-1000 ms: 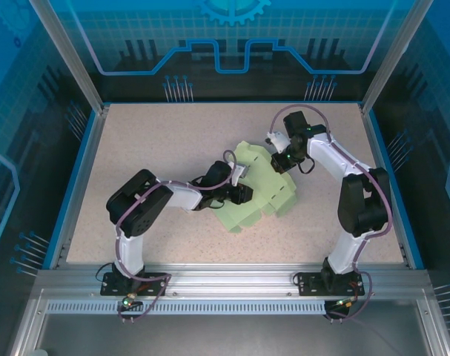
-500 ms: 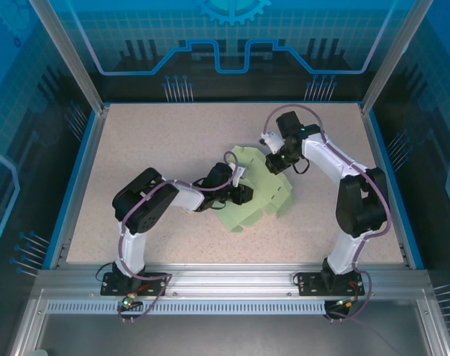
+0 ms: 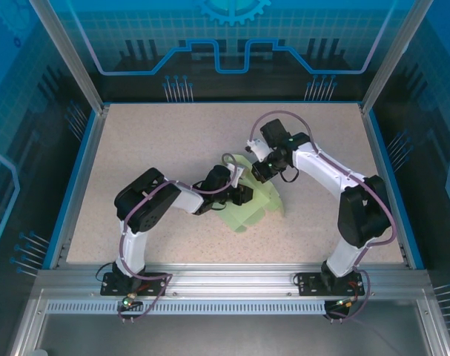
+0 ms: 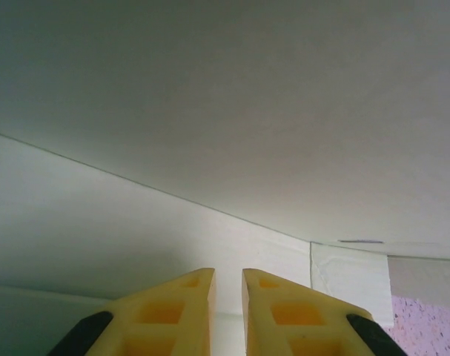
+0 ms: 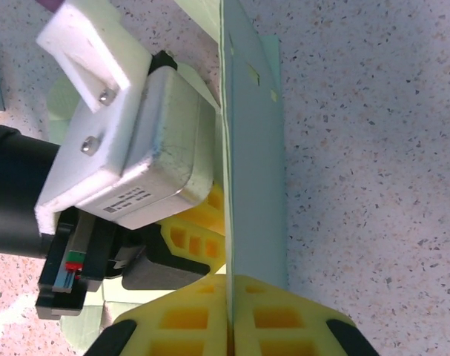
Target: Fold the paper box
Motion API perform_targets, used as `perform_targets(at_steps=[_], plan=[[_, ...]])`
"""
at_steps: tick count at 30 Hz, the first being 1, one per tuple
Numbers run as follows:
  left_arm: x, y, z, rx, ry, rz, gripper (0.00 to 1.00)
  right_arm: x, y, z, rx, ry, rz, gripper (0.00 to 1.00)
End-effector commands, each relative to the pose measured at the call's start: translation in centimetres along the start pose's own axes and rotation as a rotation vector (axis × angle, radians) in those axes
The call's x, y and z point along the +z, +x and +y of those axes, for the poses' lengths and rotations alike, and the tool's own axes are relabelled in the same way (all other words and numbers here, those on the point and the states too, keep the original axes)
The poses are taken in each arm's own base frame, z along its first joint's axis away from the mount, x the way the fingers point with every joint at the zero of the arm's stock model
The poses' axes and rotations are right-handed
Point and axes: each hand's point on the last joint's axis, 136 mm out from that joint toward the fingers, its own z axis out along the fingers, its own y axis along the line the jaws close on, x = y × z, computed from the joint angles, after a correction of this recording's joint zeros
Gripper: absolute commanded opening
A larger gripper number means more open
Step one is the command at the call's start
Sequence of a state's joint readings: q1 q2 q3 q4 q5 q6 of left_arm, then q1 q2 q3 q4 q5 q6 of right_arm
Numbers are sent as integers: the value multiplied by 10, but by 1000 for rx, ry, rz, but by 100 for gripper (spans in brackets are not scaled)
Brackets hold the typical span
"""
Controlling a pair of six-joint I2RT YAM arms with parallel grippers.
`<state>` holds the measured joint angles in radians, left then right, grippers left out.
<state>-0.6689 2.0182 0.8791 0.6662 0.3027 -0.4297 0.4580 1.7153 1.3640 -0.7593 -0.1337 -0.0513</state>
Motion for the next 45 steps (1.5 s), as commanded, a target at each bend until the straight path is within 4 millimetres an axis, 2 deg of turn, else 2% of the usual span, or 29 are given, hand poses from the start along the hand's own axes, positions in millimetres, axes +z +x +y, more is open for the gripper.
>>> perform_targets(at_steps=[1,6,10,17,21,27,39,45], plan=[[3,19,4,-28,-4,32,18,8,4,1,30,15,4,9],[0,17,4,-25,-8,23,18,10,4,-5,27,47,1,9],[-4,10,-1,-12,-7,8,20,-3,-2,-19,1,119,-16,9],[-14,-14,-14,1,-2,-46,31,-25,-14,-49,-153,382,-36,9],[-22,-28,-20,-6,7,-76,37,-30,-21,-60,-244,543,-39,8],[-47,-43,-10,-80,-8,-127,41,-35,-28,-70,-317,722,-74,8],[-121,-62,27,-136,-147,-196,44,-25,-36,-80,-482,969,-126,9],[-130,-70,26,-123,-168,-201,45,-11,-35,-83,-549,1046,-101,9]])
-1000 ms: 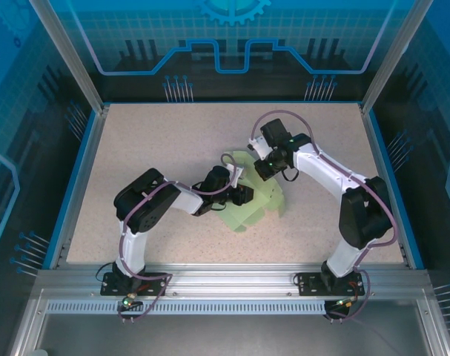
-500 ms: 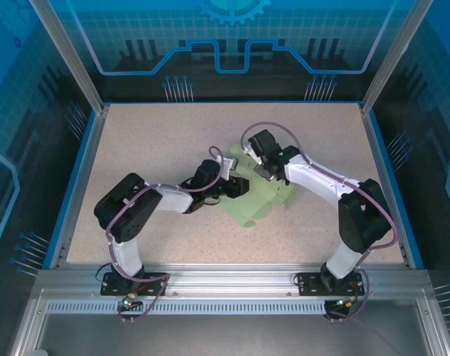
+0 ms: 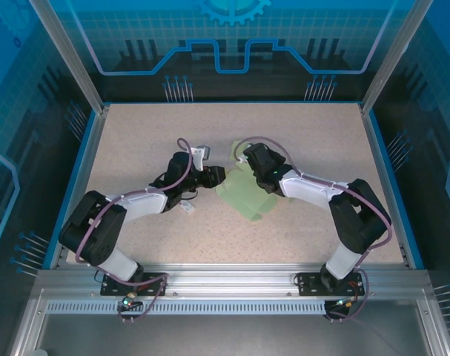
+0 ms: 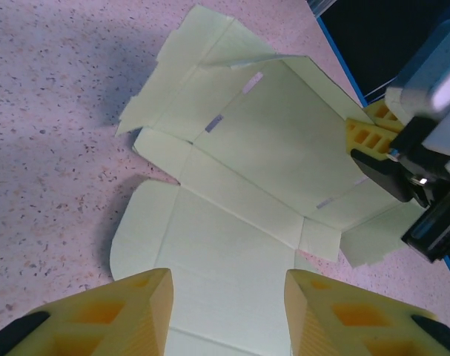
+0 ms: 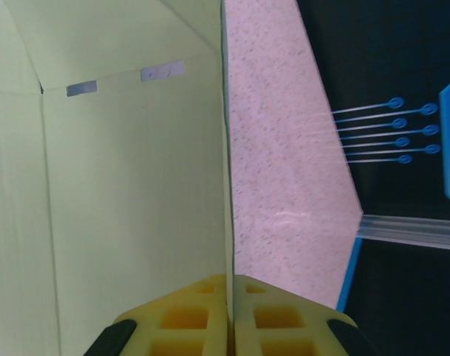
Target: Fold the paper box
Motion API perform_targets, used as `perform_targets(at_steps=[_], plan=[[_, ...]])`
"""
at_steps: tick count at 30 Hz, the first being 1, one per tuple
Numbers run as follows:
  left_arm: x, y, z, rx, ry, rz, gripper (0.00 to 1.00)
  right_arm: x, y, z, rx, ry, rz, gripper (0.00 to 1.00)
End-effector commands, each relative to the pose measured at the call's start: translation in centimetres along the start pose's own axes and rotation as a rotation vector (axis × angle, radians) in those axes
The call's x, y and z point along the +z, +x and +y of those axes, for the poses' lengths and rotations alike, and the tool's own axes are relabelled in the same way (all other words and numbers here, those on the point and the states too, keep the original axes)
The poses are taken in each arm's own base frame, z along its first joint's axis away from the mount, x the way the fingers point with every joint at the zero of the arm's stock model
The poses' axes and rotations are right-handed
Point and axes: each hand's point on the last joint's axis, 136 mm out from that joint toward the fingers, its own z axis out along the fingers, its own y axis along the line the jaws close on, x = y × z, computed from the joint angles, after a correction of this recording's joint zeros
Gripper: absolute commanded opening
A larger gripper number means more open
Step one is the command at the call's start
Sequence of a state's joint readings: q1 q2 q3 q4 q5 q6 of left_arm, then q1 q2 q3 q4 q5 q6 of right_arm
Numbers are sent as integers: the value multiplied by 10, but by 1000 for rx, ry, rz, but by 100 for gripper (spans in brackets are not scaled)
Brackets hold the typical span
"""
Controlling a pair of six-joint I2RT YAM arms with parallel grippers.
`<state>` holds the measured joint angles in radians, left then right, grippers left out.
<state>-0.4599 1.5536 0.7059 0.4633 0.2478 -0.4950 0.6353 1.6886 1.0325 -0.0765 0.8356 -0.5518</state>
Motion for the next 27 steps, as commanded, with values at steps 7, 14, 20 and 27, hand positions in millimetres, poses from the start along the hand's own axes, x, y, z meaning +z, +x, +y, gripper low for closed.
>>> perform_targets(at_steps=[7,14,20,27], plan=[[-6,-3,3,5,-15,8,47,-3,-13,0,1,25,-62,9],[-4,-11,-15,49,71,7,52,-31,-18,9,93,-289,-155,10],[5,-27,-38,78,174,-2,53,-37,-15,11,125,-404,-127,8],[14,-51,-45,142,156,-26,55,-44,-15,14,147,-453,-128,8]])
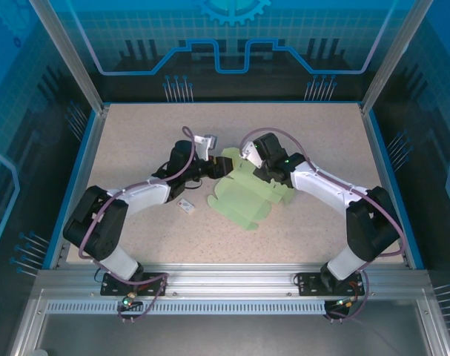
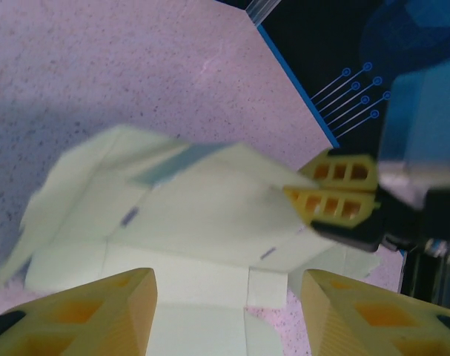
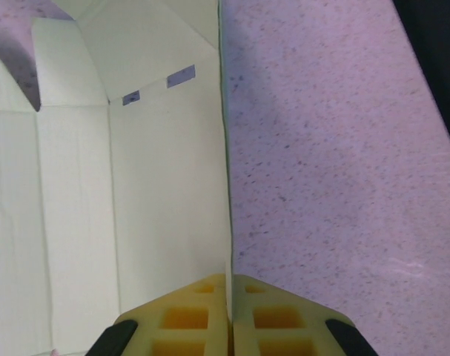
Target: Fold the paper box
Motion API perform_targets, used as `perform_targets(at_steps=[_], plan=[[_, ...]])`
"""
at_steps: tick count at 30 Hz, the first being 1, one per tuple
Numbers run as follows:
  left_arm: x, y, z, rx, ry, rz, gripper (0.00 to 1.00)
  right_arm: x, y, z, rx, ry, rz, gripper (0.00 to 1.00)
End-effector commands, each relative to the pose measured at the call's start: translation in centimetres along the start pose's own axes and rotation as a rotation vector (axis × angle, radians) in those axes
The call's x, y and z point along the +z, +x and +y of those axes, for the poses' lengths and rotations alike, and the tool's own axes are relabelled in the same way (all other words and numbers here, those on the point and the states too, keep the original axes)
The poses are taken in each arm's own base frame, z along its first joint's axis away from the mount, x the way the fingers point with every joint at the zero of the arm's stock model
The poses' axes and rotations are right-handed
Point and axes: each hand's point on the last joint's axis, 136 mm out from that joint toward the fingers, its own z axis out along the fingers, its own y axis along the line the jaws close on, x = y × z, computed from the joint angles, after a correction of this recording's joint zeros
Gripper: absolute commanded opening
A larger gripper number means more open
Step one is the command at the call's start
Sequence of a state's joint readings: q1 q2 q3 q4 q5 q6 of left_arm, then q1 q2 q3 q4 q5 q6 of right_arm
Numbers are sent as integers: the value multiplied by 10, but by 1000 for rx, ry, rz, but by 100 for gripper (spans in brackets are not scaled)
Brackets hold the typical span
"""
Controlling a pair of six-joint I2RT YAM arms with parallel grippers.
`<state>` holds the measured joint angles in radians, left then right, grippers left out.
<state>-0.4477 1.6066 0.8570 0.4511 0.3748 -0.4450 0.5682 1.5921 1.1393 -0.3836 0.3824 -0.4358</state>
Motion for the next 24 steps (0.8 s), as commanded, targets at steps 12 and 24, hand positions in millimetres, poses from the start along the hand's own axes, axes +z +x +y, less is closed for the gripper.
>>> perform_targets(at_steps=[12,24], plan=[[35,-29,-3,58,32,32,55,-15,-7,0,50,-55,-32,8],[43,-10,-8,6,70,79,46,-16,-11,-8,96,-34,-40,6]])
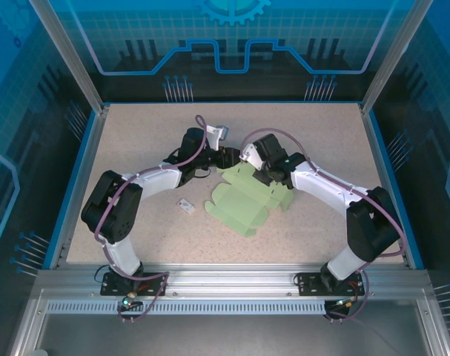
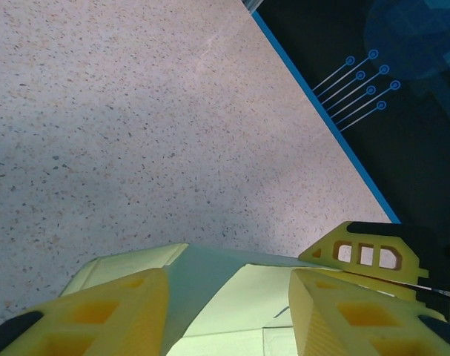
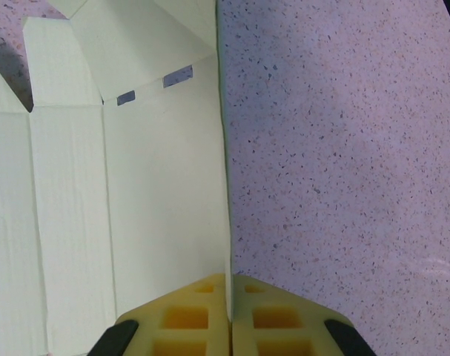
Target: Fold the paper box
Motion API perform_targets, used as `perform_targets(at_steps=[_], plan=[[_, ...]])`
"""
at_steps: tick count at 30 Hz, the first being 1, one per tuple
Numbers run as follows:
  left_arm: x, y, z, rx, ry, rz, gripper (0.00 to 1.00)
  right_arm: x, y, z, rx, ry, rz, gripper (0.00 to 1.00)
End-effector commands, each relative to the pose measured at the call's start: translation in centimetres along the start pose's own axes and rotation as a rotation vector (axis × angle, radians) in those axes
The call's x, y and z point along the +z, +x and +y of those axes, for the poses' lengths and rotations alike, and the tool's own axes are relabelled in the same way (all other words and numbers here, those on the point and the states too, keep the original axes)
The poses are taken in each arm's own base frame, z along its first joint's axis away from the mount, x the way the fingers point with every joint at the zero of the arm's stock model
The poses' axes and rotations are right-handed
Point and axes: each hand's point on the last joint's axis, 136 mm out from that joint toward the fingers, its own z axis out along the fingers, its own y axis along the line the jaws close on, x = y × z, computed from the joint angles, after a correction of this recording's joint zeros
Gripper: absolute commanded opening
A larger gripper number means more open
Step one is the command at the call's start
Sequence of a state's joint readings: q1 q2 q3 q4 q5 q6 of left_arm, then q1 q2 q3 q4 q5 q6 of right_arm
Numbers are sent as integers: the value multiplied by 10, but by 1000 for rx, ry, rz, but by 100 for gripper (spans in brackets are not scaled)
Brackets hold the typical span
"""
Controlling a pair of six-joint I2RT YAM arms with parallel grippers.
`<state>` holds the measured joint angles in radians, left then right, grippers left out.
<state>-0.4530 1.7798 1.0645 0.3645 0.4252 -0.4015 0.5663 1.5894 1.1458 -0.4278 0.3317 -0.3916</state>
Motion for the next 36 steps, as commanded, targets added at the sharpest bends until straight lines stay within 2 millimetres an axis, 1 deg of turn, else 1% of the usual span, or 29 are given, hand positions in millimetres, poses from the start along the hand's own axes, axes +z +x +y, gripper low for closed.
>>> perform_targets(at_steps=[1,7,12,17,23,28,33,36], plan=[[3,4,-12,-19,52,12,46,-15,-15,-17,63,25,-49,6],[10,11,-24,-23,82,24,45,-15,-17,-18,89,21,-54,6],[18,11,-28,-57,118,17,45,-17,-21,-14,111,-3,-84,5],[15,10,-28,-57,120,10,45,-16,-16,-15,127,-11,-82,5],[-4,9,-15,-39,61,-9,50,-19,-5,-22,147,-9,-65,5],[-18,30,1,6,-19,14,52,-22,1,-22,205,-76,-45,5],[-22,51,12,48,-48,51,53,-31,2,-21,292,-187,-38,5],[-20,55,12,98,-44,59,54,-42,2,-22,344,-250,-35,5]])
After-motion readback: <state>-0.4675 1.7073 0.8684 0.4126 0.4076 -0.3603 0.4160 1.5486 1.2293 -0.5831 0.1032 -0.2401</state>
